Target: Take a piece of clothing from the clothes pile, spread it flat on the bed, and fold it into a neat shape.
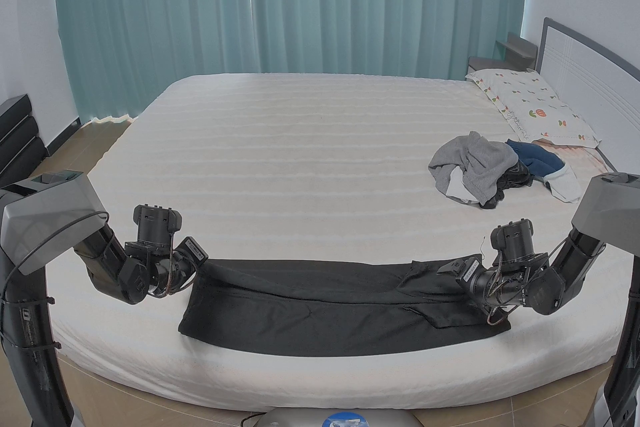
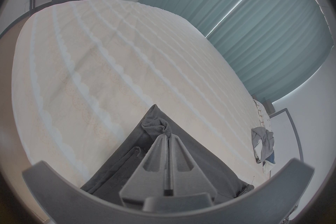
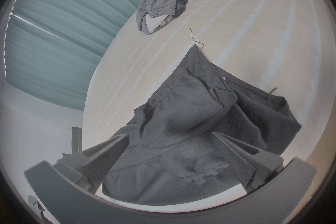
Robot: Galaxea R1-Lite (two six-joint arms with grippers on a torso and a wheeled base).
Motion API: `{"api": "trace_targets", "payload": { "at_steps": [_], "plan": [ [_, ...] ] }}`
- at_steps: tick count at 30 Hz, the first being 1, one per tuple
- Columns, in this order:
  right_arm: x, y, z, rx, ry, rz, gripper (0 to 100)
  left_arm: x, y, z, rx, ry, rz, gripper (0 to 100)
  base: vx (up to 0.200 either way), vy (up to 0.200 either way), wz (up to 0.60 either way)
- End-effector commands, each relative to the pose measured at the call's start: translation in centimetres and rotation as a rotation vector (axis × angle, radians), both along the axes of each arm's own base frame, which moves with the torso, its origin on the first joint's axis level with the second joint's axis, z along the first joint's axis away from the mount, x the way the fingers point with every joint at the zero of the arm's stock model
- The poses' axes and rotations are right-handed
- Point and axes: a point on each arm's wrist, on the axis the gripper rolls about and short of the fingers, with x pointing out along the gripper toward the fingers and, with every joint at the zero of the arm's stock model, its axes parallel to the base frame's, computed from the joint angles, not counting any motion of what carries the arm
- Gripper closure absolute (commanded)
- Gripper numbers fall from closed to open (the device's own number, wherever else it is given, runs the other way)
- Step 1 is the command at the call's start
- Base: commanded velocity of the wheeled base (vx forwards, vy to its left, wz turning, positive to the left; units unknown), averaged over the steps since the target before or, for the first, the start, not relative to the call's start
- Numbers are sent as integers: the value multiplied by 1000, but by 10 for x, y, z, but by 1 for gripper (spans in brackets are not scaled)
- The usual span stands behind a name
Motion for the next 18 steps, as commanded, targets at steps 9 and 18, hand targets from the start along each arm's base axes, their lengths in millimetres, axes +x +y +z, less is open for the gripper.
{"api": "trace_targets", "payload": {
  "at_steps": [9, 18],
  "plan": [
    [21, 2, -19, -4, 7, -56, 0, 0, -1, 3, -2, -8, -1, 100, 0, 0, 0],
    [25, 5, -22, -14, 10, -90, 100, -1, 0, 3, -2, -8, -1, 100, 0, 0, 0]
  ]
}}
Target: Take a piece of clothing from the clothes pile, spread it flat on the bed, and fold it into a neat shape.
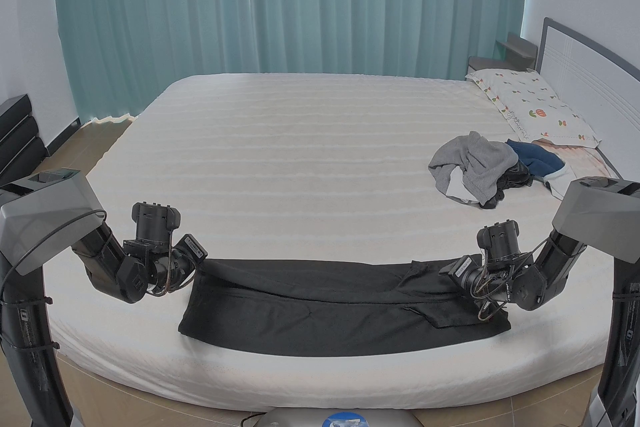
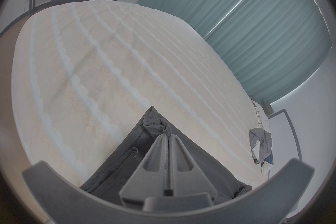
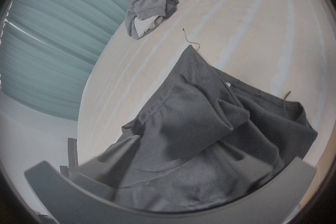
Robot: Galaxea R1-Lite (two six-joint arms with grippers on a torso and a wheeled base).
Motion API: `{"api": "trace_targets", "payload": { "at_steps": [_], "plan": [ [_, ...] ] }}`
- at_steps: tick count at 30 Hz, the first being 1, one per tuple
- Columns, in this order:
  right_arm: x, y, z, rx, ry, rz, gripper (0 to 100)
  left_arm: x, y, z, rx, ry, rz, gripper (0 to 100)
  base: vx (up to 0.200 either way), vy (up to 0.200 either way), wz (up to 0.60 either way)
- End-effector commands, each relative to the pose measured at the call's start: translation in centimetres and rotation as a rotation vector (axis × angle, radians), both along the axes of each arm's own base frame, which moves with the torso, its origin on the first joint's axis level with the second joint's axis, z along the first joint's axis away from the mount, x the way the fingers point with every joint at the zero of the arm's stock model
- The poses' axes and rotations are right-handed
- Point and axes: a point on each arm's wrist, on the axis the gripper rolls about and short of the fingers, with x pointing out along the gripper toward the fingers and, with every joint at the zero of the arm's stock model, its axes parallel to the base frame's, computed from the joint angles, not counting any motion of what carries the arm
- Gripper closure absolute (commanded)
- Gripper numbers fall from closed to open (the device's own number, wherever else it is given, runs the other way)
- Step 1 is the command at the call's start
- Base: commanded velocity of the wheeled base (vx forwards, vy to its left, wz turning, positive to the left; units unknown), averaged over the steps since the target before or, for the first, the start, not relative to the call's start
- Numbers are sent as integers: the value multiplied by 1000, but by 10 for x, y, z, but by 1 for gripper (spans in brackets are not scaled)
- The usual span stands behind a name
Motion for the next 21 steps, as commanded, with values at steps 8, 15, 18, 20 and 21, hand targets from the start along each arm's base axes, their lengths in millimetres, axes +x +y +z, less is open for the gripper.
{"api": "trace_targets", "payload": {
  "at_steps": [8, 15, 18, 20, 21],
  "plan": [
    [1, -3, 10, -2, -12, -10, 100, -1, 1, 2, 1, -5, 1, 100, 0, 0, 0],
    [5, -4, 22, 8, -52, -9, 100, 1, 1, 7, 1, -23, 1, 100, 0, 0, 0],
    [13, -2, 28, 14, -83, -8, 100, 6, 2, 10, -1, -40, 2, 100, 0, 0, 0],
    [20, -1, 31, 21, -110, -12, 100, 12, 3, 11, -4, -57, 8, 100, 0, 0, 0],
    [25, 0, 33, 25, -131, -13, 100, 16, 4, 13, -8, -69, 14, 100, 0, 0, 0]
  ]
}}
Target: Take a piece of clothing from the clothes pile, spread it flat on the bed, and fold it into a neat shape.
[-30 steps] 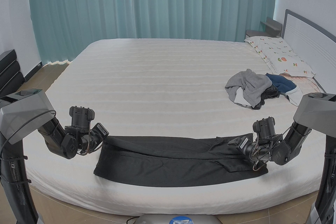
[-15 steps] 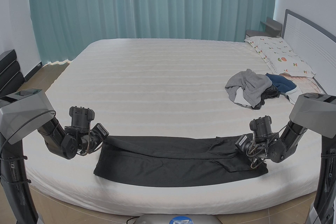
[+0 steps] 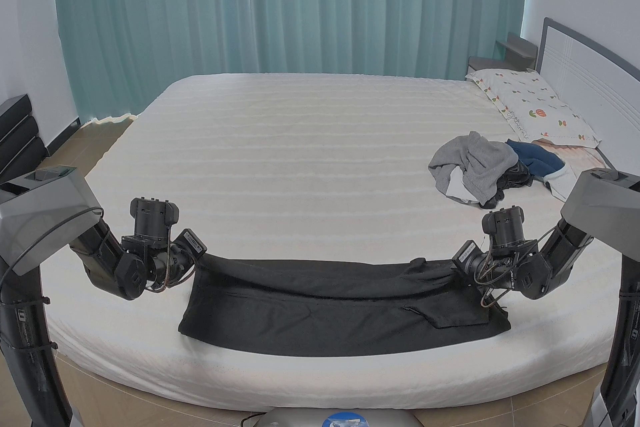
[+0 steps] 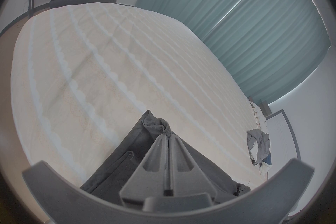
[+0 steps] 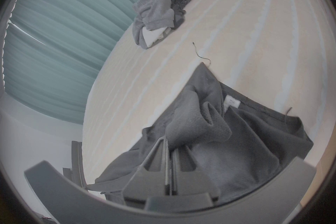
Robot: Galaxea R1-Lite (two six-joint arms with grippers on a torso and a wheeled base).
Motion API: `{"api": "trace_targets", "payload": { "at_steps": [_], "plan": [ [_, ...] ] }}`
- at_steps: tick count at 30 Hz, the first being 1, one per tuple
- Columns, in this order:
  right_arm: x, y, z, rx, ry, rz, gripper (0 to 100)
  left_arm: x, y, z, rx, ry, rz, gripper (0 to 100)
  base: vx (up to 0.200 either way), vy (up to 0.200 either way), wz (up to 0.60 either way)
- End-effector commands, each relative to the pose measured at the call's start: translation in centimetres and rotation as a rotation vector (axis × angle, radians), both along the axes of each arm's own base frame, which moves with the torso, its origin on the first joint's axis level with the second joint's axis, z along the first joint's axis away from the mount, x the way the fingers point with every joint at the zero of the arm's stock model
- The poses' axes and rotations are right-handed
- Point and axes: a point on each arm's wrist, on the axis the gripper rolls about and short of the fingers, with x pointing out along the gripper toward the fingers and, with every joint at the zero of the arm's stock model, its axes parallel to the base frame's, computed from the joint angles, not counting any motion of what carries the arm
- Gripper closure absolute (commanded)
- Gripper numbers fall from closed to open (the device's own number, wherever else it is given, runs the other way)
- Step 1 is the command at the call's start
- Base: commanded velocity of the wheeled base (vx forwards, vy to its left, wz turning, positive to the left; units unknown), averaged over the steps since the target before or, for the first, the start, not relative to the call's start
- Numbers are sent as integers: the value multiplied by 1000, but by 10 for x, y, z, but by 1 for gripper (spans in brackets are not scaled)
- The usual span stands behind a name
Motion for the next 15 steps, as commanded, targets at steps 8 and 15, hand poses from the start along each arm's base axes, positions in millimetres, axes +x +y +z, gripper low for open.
{"api": "trace_targets", "payload": {
  "at_steps": [8, 15],
  "plan": [
    [32, -2, 22, 46, -199, -33, 100, 21, 13, 7, -35, -92, 58, 100, 0, 0, 0],
    [3, -11, 4, -31, -223, 29, 100, 4, 15, -11, -39, -63, 54, 100, 0, 0, 0]
  ]
}}
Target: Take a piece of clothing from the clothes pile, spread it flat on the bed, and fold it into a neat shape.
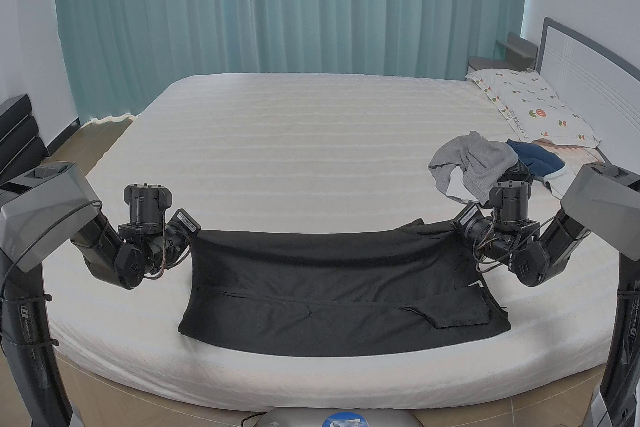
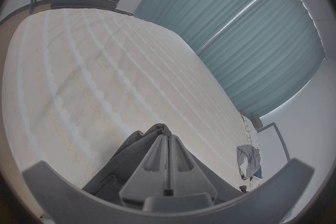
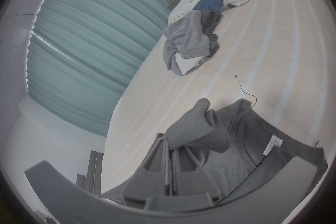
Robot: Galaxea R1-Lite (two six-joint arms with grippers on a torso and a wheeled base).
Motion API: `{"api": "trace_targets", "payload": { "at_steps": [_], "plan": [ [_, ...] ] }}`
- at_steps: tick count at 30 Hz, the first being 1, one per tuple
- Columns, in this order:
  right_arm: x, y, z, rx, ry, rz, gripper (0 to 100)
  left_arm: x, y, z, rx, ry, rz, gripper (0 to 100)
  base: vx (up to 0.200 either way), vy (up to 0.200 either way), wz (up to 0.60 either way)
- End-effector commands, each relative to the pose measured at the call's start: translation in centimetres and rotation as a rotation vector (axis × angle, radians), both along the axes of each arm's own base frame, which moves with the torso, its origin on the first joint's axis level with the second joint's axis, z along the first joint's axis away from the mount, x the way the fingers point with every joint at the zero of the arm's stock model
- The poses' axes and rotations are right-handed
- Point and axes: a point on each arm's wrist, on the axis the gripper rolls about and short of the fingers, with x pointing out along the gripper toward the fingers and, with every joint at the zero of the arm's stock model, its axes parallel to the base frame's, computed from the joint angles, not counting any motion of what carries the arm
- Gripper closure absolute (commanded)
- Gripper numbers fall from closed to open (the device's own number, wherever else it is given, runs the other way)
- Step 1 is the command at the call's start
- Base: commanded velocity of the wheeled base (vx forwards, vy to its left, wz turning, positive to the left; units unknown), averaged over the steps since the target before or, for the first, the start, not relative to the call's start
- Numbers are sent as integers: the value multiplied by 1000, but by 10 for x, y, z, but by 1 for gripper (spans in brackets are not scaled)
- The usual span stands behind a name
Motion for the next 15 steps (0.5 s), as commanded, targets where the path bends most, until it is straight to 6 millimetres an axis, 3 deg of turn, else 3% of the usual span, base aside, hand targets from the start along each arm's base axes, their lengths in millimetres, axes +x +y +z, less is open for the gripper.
{"api": "trace_targets", "payload": {
  "at_steps": [1, 7, 15],
  "plan": [
    [-27, -8, -24, -82, 75, 40, 100, -17, 2, -20, 9, 51, -9, 100, 0, 0, 0],
    [-54, -18, -45, -168, 181, 118, 100, -36, 4, -36, 132, 129, -89, 100, 0, 0, 0],
    [-59, -19, -65, -198, 242, 148, 100, -49, 4, -56, 206, 204, -147, 100, 0, 0, 0]
  ]
}}
